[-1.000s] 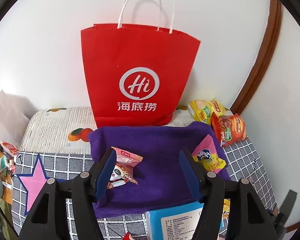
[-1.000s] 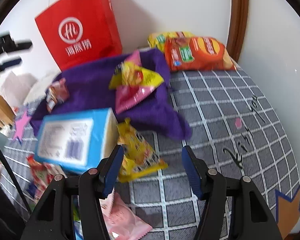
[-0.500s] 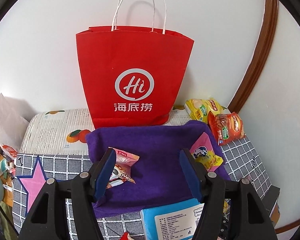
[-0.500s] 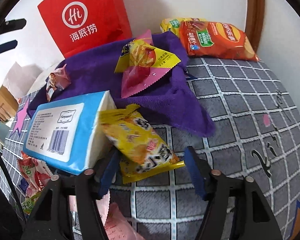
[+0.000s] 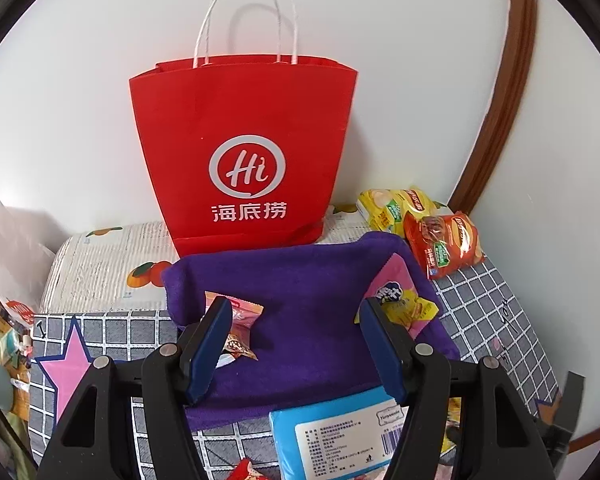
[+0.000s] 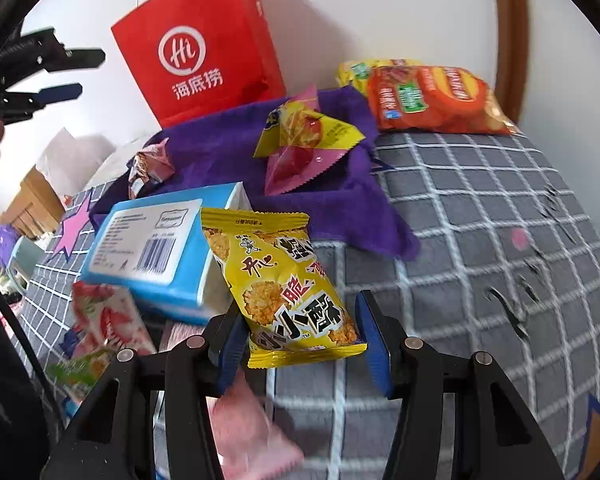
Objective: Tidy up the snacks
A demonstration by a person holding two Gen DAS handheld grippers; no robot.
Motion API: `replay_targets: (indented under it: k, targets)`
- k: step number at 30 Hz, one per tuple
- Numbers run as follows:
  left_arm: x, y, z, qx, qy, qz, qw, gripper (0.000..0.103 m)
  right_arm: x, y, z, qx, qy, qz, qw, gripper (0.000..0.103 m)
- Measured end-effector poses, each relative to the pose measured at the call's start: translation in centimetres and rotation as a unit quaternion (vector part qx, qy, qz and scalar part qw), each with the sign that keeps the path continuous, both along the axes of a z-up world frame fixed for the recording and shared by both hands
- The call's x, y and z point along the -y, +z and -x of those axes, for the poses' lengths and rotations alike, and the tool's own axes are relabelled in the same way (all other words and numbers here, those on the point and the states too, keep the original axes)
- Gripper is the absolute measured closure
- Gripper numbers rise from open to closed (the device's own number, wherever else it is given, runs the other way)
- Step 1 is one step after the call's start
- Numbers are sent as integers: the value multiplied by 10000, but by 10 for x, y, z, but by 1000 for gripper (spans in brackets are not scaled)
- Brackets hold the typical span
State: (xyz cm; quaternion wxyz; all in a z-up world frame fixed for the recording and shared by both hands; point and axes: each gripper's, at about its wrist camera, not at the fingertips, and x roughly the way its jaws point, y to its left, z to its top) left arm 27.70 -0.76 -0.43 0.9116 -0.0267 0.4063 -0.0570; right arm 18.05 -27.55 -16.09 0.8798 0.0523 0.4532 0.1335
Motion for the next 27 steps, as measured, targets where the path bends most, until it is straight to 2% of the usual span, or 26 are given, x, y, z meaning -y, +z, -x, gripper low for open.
replay_targets:
  k: [3, 8, 13, 15, 18, 21, 27]
  targets:
    - [1, 3, 8, 43, -28, -17, 10000, 39, 10, -1, 15, -120, -145, 139, 9997, 50]
    - [-5, -4, 28, -146, -129, 14, 9998, 39, 17, -24, 25, -557, -182, 294, 9979, 46]
    - [-26, -13, 54, -266, 31, -146, 9995, 39, 17, -32, 24, -436, -324, 87, 9985, 41]
    - [-37, -18, 64, -328, 147, -142, 9993, 39, 13, -33, 23, -234, -455, 258, 9984, 48]
    - [-50, -29, 81, -400, 172, -156, 9989, 39, 8, -35, 26, 78, -560, 430, 9975, 49]
    - [-60, -46, 97, -539, 240, -164, 9981, 39, 10, -37, 27, 180, -692, 396, 9966, 50]
    - [-73, -91, 115, -1030, 281, 309, 9938, 39, 14, -37, 27, 142, -777, 287, 9965, 49]
